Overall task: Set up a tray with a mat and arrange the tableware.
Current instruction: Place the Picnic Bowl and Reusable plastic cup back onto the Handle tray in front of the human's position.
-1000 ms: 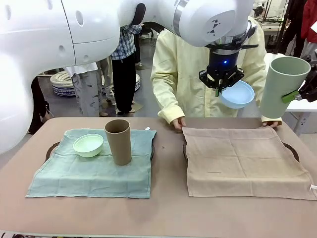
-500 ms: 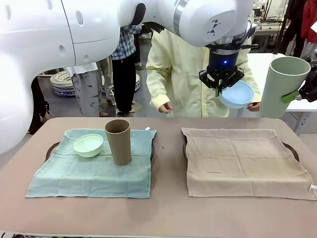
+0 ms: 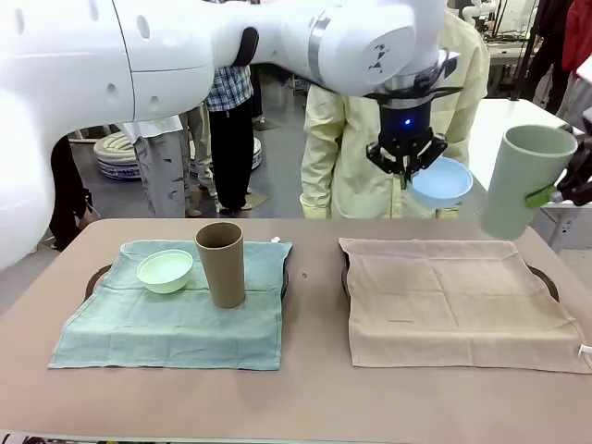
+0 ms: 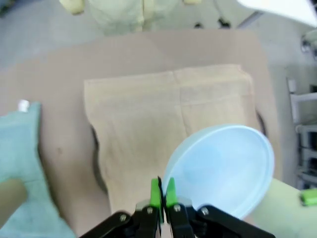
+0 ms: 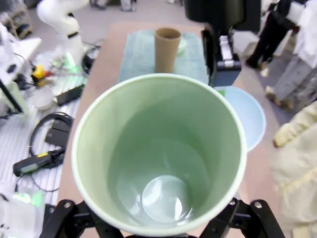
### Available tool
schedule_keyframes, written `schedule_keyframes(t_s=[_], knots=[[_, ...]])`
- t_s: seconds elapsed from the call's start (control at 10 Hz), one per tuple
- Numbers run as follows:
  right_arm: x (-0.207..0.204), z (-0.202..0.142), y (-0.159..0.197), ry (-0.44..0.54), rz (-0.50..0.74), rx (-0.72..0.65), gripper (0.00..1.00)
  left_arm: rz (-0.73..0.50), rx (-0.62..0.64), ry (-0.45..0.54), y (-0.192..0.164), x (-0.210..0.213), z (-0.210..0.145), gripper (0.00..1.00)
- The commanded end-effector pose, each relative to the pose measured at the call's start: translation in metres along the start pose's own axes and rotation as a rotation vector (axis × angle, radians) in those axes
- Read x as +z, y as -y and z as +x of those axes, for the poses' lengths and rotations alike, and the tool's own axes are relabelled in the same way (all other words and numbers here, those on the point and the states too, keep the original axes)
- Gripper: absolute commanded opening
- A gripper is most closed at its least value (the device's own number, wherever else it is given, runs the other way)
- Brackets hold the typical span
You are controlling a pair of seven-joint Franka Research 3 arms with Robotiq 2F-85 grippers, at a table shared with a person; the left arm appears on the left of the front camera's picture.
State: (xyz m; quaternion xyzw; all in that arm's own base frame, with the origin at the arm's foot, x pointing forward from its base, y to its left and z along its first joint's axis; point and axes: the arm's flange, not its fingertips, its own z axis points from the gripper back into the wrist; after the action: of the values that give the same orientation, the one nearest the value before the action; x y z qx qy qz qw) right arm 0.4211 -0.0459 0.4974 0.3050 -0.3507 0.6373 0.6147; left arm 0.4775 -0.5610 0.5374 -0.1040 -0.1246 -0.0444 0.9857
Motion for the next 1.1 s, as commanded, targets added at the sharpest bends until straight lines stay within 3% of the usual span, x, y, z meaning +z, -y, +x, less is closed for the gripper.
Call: schedule_keyframes(t_s=[0.0, 0.6, 0.8, 0.9, 1.0], knots=[[-0.020, -0.037, 0.021, 0.065, 0.058, -0.055, 0.85, -0.026, 0.002, -0.103, -0.036, -0.025, -0.021, 0.04], [-0.079, -0.106, 0.026, 0.057, 0.107, -0.062, 0.85, 0.001, 0.000, -0.248, -0.052, -0.106, -0.036, 0.04], [-0.074, -0.100, 0.022, 0.032, 0.136, -0.077, 0.85, -0.016, 0.039, -0.149, -0.048, -0.089, -0.034, 0.04], [-0.074, -0.100, 0.022, 0.032, 0.136, -0.077, 0.85, 0.041, 0.019, -0.234, -0.048, -0.112, -0.038, 0.04], [-0.074, -0.100, 0.022, 0.032, 0.136, -0.077, 0.85, 0.041, 0.019, -0.234, -0.048, -0.112, -0.038, 0.04]])
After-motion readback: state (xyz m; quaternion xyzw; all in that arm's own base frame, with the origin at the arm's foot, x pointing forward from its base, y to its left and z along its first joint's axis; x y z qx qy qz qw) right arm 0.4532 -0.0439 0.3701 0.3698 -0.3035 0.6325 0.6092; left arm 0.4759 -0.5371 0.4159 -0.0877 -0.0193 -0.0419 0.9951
